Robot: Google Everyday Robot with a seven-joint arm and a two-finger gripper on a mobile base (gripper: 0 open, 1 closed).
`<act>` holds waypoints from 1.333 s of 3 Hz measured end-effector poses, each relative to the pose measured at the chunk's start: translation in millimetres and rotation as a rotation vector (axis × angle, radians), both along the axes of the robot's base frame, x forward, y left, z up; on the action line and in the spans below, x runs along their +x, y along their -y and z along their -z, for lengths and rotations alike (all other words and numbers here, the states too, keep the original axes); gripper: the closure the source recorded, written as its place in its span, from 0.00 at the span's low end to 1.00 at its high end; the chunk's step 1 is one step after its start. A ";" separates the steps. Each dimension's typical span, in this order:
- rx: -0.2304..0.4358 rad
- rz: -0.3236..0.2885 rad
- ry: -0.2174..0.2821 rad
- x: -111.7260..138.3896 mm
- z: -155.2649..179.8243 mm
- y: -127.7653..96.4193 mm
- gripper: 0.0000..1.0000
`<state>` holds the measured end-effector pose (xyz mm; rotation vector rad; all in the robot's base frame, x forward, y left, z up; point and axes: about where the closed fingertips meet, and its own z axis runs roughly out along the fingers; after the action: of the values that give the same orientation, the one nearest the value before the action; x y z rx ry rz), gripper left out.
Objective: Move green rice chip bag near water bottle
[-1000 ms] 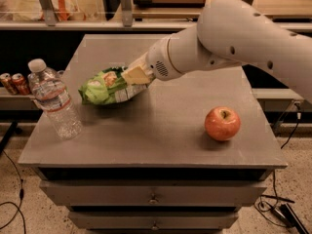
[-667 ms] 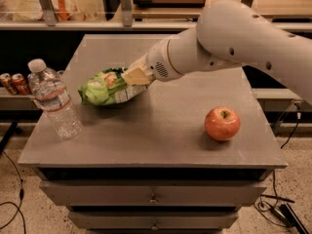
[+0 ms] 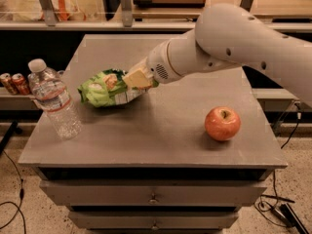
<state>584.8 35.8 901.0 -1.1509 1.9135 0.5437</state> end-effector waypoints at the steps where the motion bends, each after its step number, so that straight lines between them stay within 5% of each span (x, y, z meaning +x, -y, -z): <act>1: -0.004 -0.002 -0.008 2.9 3.6 0.2 0.35; 2: -0.006 -0.004 -0.012 5.2 5.4 0.4 0.12; 3: -0.008 -0.004 -0.013 6.8 6.3 0.9 0.00; 4: -0.022 -0.009 -0.009 8.3 6.1 4.9 0.00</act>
Offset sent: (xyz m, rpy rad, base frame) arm 0.0107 -0.0042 -0.0107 -0.0065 0.0207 0.0003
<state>593.1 30.9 894.8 -1.1733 1.9275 0.5349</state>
